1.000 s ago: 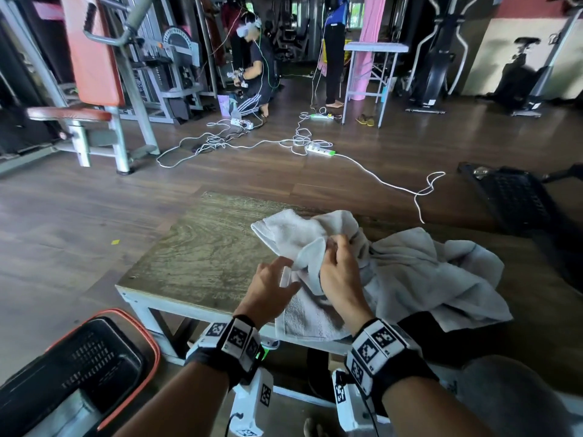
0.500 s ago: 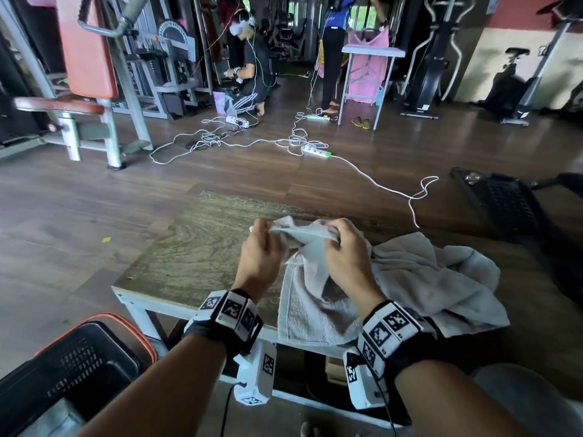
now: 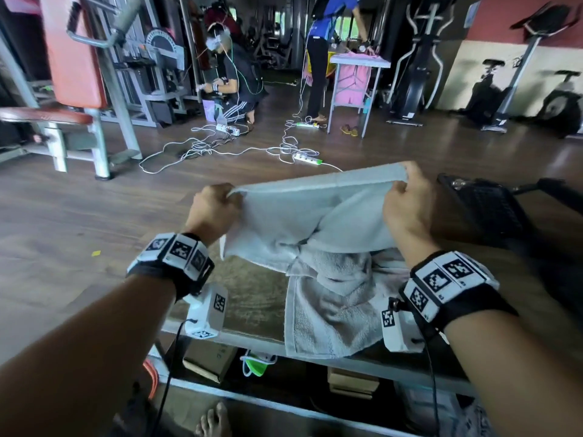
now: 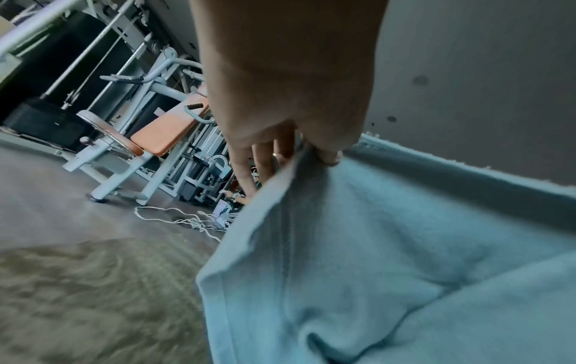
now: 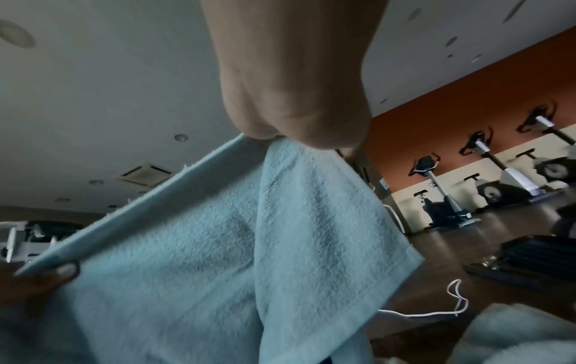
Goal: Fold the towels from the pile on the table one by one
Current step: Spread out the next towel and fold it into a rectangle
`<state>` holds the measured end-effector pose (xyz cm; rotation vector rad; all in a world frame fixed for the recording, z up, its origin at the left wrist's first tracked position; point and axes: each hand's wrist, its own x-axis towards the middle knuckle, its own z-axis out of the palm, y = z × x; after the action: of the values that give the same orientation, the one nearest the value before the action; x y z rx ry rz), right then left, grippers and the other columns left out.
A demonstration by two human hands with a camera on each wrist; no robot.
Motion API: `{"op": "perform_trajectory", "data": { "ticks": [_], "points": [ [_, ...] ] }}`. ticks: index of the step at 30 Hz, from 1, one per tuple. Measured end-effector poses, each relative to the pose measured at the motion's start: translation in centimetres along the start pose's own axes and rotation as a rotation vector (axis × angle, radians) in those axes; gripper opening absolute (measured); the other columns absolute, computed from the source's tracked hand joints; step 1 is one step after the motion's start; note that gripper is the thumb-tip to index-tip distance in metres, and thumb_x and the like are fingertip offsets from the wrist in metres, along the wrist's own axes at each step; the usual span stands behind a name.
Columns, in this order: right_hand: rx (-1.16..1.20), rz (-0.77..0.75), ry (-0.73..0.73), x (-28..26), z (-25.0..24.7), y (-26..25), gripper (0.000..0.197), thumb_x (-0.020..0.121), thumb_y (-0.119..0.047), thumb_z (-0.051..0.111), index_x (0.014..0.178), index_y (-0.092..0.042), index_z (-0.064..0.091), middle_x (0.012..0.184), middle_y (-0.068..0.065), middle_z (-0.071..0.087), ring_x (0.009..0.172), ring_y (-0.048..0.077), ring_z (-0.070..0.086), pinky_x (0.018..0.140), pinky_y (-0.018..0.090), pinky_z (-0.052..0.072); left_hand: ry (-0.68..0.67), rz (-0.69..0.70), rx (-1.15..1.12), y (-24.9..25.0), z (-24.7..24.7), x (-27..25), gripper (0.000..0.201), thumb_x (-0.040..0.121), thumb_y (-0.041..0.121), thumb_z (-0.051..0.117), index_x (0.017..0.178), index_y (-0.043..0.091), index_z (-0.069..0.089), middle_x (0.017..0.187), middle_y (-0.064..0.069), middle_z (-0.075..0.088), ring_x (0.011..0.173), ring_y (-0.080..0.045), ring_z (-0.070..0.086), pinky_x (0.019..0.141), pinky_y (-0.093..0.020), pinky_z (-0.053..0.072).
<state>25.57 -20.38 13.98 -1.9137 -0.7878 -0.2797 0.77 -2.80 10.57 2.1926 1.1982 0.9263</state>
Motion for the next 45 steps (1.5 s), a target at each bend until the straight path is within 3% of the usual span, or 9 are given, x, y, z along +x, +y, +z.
{"op": "perform_trajectory", "data": {
  "ticks": [6, 8, 14, 20, 25, 31, 36, 41, 45],
  "points": [
    [-0.169, -0.148, -0.466, -3.5, 2.4, 0.4, 0.061, 0.08, -0.031, 0.073, 0.135, -0.029, 0.046, 0.129, 0.008, 0.043, 0.125, 0.028, 0.038, 0.111, 0.041, 0.031, -0.123, 0.134, -0.312, 4.9, 0.1, -0.1, 0.017, 0.098, 0.013, 0.054, 0.083, 0.008, 0.059, 0.064, 0.005, 0.05, 0.052, 0.001, 0.046, 0.048, -0.011, 0.036],
    [-0.168, -0.273, -0.543, -5.8, 3.9, -0.6, 0.069, 0.075, -0.054, 0.071, 0.136, -0.033, 0.045, 0.121, -0.001, 0.04, 0.118, 0.019, 0.031, 0.101, 0.029, 0.024, -0.258, 0.27, -0.346, 6.6, 0.7, -0.6, 0.009, 0.091, 0.003, 0.061, 0.083, 0.008, 0.061, 0.068, 0.004, 0.058, 0.056, 0.005, 0.05, 0.056, -0.012, 0.041],
    [0.02, -0.179, -0.397, -6.2, 3.1, -2.8, 0.014, 0.079, -0.02, 0.048, 0.086, -0.016, 0.059, 0.082, 0.004, 0.065, 0.081, 0.026, 0.06, 0.068, 0.03, 0.043, -0.278, 0.321, 0.028, 5.8, -0.2, -0.6, 0.014, 0.076, 0.014, 0.077, 0.077, 0.02, 0.064, 0.062, 0.011, 0.056, 0.056, -0.001, 0.049, 0.052, -0.004, 0.035],
    [0.095, -0.069, -0.34, -3.6, 1.5, -2.7, 0.025, 0.088, -0.006, 0.057, 0.11, -0.017, 0.06, 0.098, 0.002, 0.067, 0.083, 0.018, 0.058, 0.069, 0.021, 0.037, -0.333, 0.008, -0.349, 4.2, -1.4, -0.7, 0.038, 0.089, 0.031, 0.071, 0.064, 0.002, 0.072, 0.053, -0.001, 0.059, 0.045, -0.008, 0.043, 0.046, -0.017, 0.033],
    [0.359, -0.092, -0.458, -7.4, 4.2, -1.4, 0.052, 0.081, -0.026, 0.071, 0.126, -0.024, 0.046, 0.123, 0.001, 0.055, 0.112, 0.016, 0.056, 0.098, 0.042, 0.049, -0.318, -0.102, -0.596, 6.2, 0.7, -0.7, 0.024, 0.092, 0.021, 0.065, 0.084, 0.001, 0.074, 0.08, -0.014, 0.072, 0.064, -0.02, 0.063, 0.062, -0.028, 0.048],
    [0.326, -0.183, -0.509, -11.7, 5.3, -1.1, 0.067, 0.069, -0.069, 0.073, 0.111, -0.024, 0.044, 0.102, -0.008, 0.056, 0.095, 0.011, 0.056, 0.073, 0.033, 0.049, -0.306, -0.317, -0.76, 8.8, 2.7, -0.4, 0.027, 0.083, 0.015, 0.059, 0.101, -0.003, 0.068, 0.073, -0.012, 0.067, 0.054, -0.02, 0.064, 0.052, -0.026, 0.052],
    [0.139, -0.077, -0.404, -9.2, 6.0, 1.2, 0.014, 0.083, -0.014, 0.05, 0.092, -0.009, 0.06, 0.076, 0.006, 0.059, 0.073, 0.02, 0.051, 0.067, 0.029, 0.035, -0.191, -0.254, -0.87, 9.2, 2.2, 0.6, 0.011, 0.101, 0.011, 0.042, 0.099, 0.022, 0.044, 0.053, 0.008, 0.063, 0.036, -0.007, 0.054, 0.036, -0.019, 0.044],
    [-0.01, -0.103, -0.286, -3.1, 3.3, 1.5, 0.028, 0.098, -0.017, 0.053, 0.12, -0.005, 0.066, 0.115, 0.02, 0.069, 0.099, 0.028, 0.063, 0.086, 0.034, 0.045, 0.021, -0.249, -0.897, 8.8, -1.1, 2.9, 0.033, 0.1, 0.005, 0.033, 0.082, 0.025, 0.053, 0.056, 0.01, 0.061, 0.045, -0.007, 0.059, 0.041, -0.022, 0.049],
    [0.105, -0.227, -0.13, 0.1, 1.3, 0.1, 0.012, 0.097, -0.018, 0.051, 0.093, -0.017, 0.063, 0.08, 0.003, 0.062, 0.077, 0.023, 0.054, 0.074, 0.042, 0.049, 0.159, -0.221, -0.897, 9.1, -3.6, 3.5, 0.033, 0.099, 0.007, 0.036, 0.077, 0.024, 0.055, 0.083, 0.002, 0.057, 0.073, -0.016, 0.061, 0.053, -0.038, 0.06]
  ]
}}
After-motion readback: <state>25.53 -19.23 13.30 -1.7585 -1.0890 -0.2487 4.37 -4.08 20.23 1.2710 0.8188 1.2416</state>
